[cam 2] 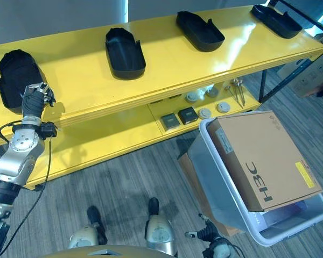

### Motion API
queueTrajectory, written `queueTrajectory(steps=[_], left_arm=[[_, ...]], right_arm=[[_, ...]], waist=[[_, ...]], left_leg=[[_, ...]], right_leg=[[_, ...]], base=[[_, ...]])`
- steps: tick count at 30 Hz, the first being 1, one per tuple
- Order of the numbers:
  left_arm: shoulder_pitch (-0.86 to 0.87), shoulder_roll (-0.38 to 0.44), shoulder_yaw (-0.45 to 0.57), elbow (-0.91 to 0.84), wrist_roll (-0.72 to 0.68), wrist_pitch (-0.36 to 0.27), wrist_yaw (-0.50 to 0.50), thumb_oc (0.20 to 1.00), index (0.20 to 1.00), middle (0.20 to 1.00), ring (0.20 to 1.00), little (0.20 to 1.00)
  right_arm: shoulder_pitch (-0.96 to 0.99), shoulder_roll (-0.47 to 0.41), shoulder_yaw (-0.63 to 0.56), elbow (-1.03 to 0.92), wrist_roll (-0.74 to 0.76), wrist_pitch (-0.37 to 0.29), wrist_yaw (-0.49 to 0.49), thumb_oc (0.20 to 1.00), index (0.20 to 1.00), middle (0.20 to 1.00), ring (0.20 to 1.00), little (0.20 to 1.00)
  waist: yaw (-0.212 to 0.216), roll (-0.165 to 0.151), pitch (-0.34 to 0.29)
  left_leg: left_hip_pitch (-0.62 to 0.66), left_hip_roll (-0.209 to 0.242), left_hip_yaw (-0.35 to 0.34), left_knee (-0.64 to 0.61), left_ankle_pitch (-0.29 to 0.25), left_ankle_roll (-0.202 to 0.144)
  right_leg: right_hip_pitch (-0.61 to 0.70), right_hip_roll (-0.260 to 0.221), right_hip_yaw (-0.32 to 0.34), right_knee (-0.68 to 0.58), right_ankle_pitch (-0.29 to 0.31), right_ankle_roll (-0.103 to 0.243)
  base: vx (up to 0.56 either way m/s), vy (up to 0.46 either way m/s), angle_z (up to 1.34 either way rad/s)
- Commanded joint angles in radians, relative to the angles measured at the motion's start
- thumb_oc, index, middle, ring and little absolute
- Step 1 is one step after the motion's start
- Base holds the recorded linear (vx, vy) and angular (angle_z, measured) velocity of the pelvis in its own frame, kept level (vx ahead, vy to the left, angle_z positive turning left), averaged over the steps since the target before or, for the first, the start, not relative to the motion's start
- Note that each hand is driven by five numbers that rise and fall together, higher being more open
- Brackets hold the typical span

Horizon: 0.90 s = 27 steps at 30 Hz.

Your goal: Move parts from the plastic box to the shelf.

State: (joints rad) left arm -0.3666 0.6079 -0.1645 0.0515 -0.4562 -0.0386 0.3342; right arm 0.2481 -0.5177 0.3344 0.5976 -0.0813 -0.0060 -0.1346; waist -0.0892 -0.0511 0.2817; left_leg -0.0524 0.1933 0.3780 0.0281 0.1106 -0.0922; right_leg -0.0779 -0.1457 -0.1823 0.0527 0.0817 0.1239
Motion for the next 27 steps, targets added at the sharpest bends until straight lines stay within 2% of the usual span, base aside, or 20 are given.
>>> queueTrajectory(steps=[1, 8, 22, 27], left_arm=[[-0.068, 0.024, 0.022, 0.09, 0.04, -0.005, 0.021, 0.2, 0.2, 0.2, 0.2, 0.2], [-0.082, 0.038, 0.024, 0.167, 0.044, 0.008, 0.055, 0.2, 0.2, 0.2, 0.2, 0.2], [-0.193, 0.041, 0.021, 0.526, 0.052, -0.015, 0.126, 0.2, 0.2, 0.2, 0.2, 0.2], [-0.236, 0.054, 0.021, 0.6, 0.037, -0.006, 0.13, 0.2, 0.2, 0.2, 0.2, 0.2]], right_arm=[[0.002, 0.012, -0.007, -0.036, 0.023, -0.014, -0.015, 1.0, 1.0, 1.0, 1.0, 1.0], [-0.001, 0.007, 0.004, -0.036, 0.02, -0.007, -0.01, 1.0, 1.0, 1.0, 1.0, 1.0], [-0.008, -0.016, 0.05, -0.041, 0.028, -0.001, -0.008, 1.0, 1.0, 1.0, 1.0, 1.0], [-0.01, -0.024, 0.057, -0.042, 0.036, 0.0, -0.005, 1.0, 1.0, 1.0, 1.0, 1.0]], waist=[[0.012, 0.002, -0.018], [0.008, 0.002, -0.02], [-0.026, -0.004, -0.038], [-0.034, -0.01, -0.038]], left_leg=[[-0.052, 0.043, -0.044, 0.152, -0.103, 0.003], [-0.061, 0.05, -0.041, 0.164, -0.101, 0.0], [-0.047, 0.067, -0.016, 0.174, -0.104, -0.006], [-0.05, 0.075, -0.012, 0.183, -0.106, -0.007]], right_leg=[[0.029, -0.049, -0.006, 0.069, -0.094, 0.05], [0.029, -0.051, -0.007, 0.071, -0.095, 0.048], [0.035, -0.049, 0.002, 0.075, -0.099, 0.049], [0.032, -0.045, 0.007, 0.08, -0.101, 0.048]], base=[[0.01, 0.004, 0.06], [0.0, 0.003, 0.03], [0.01, 0.001, -0.03], [0.01, -0.007, -0.02]])
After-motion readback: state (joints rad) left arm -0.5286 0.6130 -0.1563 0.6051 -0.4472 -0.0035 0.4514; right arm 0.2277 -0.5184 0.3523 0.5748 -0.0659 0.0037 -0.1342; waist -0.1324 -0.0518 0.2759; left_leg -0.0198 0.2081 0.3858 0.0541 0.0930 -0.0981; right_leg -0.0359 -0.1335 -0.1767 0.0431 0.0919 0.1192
